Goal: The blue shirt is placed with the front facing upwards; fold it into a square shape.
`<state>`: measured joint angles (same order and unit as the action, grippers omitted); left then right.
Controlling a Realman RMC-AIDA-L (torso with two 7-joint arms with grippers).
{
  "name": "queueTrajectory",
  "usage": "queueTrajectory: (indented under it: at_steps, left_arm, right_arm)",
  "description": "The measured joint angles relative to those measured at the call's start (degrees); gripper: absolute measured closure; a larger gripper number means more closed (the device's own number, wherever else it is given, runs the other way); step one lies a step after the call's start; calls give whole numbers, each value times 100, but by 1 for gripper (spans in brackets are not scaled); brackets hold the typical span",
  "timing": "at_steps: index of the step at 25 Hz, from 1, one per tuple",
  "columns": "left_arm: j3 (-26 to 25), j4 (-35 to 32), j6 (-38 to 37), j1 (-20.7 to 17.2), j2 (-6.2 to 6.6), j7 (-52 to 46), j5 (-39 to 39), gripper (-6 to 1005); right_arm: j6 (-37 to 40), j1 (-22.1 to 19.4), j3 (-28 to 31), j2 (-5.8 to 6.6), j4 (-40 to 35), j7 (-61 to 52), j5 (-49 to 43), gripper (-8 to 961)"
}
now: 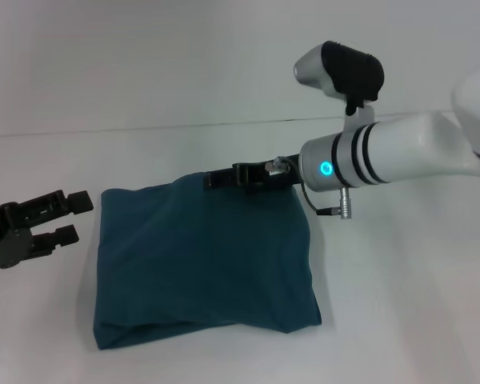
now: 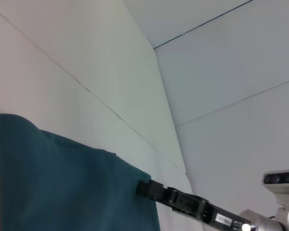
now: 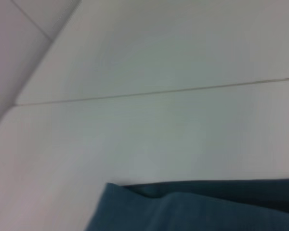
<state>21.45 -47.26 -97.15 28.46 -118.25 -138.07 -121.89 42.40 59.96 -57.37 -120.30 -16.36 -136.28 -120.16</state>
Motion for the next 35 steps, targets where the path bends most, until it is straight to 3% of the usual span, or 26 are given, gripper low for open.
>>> queueTrajectory:
  at_steps: [10,15,19,20,22,24,29,35]
  left_arm:
    - [14,9,39,15,-15,0,8,65]
    - [9,8,9,19,-7,17,8,65]
    - [36,5,-243,11,32,570,7,65]
    - [46,-17,-596,-17,63,1306,-43,65]
    - [47,-38,-750,-44,75,1656,-79,65]
    - [50,-143,-975,-149,67,2396,-178,65]
    - [174,-256,-1139,-510,-93,3823,-279,65]
    - [429,-276,-1180,-907,-304,4544,-290,65]
  right_arm:
    - [-438,69,-259,47,152,-115,-42,26]
    - [173,-115,-280,129,-415,-274,-305,26]
    - [1509,-1038,-231,116,-2065,476,15,25]
    - [1853,-1331,-228,99,-2500,764,188,25]
    - [2547,-1838,-223,109,-3044,1338,524,25]
    - [3133,-2180,-184,161,-3265,1744,718,25]
    - [4496,-2775,73,233,-3363,2656,814,25]
    - [5124,-3445,111,188,-3329,3432,803,25]
